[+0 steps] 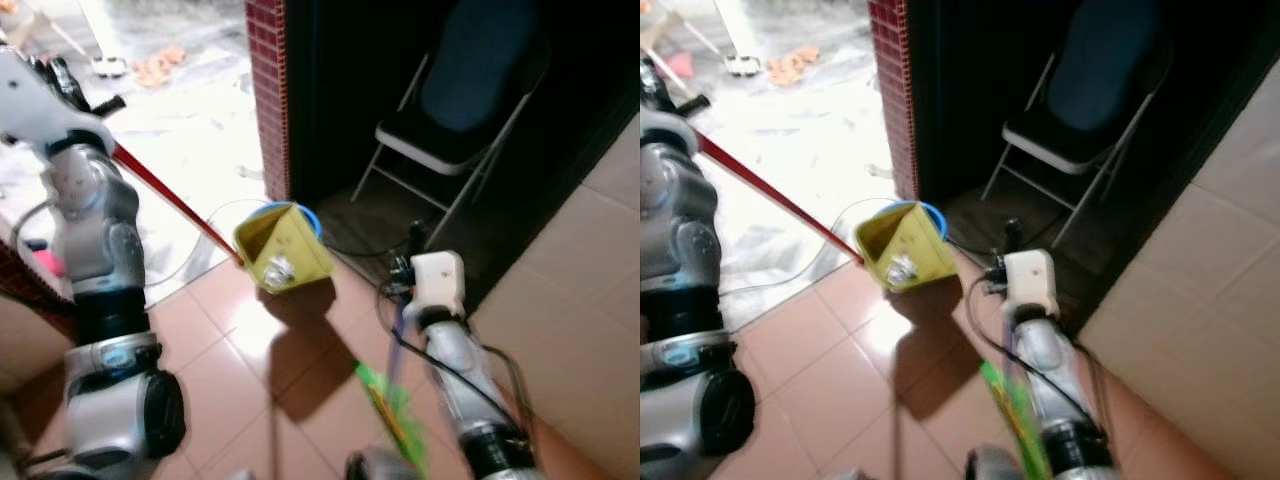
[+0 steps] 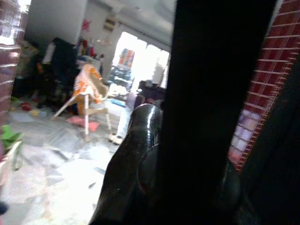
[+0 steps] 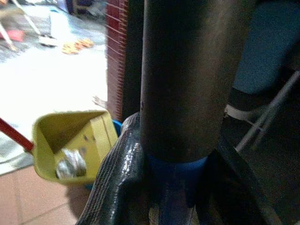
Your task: Sweep floor
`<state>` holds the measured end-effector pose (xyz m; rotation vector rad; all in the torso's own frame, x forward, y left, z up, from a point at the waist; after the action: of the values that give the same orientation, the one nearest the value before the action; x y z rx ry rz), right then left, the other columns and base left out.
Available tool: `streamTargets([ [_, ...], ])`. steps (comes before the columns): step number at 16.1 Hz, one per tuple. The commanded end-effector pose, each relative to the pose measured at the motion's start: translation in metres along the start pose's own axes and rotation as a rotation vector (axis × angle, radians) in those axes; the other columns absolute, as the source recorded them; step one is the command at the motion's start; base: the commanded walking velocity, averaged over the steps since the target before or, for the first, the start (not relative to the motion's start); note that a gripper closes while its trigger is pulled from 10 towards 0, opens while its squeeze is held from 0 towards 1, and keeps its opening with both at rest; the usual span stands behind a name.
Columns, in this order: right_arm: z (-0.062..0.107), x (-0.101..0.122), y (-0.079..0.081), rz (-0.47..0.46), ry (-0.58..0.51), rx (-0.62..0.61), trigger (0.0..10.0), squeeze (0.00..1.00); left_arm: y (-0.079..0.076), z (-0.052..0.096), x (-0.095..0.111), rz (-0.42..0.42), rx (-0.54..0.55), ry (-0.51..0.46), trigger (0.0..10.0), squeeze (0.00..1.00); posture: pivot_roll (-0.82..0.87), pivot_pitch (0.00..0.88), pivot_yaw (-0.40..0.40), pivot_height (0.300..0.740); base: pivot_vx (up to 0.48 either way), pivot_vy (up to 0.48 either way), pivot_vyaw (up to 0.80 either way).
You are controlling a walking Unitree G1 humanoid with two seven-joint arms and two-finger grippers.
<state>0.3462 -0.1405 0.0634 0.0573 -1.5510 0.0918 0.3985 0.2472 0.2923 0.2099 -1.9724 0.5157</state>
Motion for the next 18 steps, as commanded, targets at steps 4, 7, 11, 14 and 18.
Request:
streamTargets([
  [4, -0.005, 0.013, 0.008, 0.013, -0.041, 0.031, 10.0, 0.0, -0.007, -0.007, 0.036, 0.005, -0.002, -0.142, 10.0, 0.0, 0.0, 0.0, 0.007, 0.74, 0.454, 0.0, 0.0],
  [7, -0.005, 0.012, 0.008, 0.014, -0.039, 0.036, 10.0, 0.0, -0.009, -0.009, 0.043, -0.042, -0.007, -0.183, 10.0, 0.0, 0.0, 0.0, 0.008, 0.74, 0.454, 0.0, 0.0],
  [11, -0.004, 0.012, 0.009, 0.014, -0.037, 0.04, 10.0, 0.0, -0.015, -0.004, 0.039, -0.067, -0.021, -0.186, 10.0, 0.0, 0.0, 0.0, 0.008, 0.74, 0.339, 0.0, 0.0],
  [14, -0.005, 0.012, 0.009, 0.015, -0.037, 0.039, 10.0, 0.0, -0.021, -0.001, 0.04, -0.117, -0.043, -0.22, 10.0, 0.0, 0.0, 0.0, 0.005, 0.74, 0.0, 0.0, 0.0],
  [18, -0.007, 0.011, 0.005, -0.018, -0.023, 0.018, 10.0, 0.0, -0.031, 0.002, 0.055, -0.19, -0.079, -0.305, 10.0, 0.0, 0.0, 0.0, 0.005, 0.74, 0.0, 0.0, 0.0],
])
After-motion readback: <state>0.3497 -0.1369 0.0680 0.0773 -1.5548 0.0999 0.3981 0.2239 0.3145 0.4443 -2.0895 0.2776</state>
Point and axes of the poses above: a point about 5 cm out from each wrist's last joint towards the gripper, its own z axis pointing back from the gripper into the wrist, its own x axis along the axis of the wrist's last joint, y = z × x, the point moved 6 cm from there along -z, pointing out of the wrist towards the gripper, and after that the axes turned 6 degrees about -z, right-handed, at the moved point
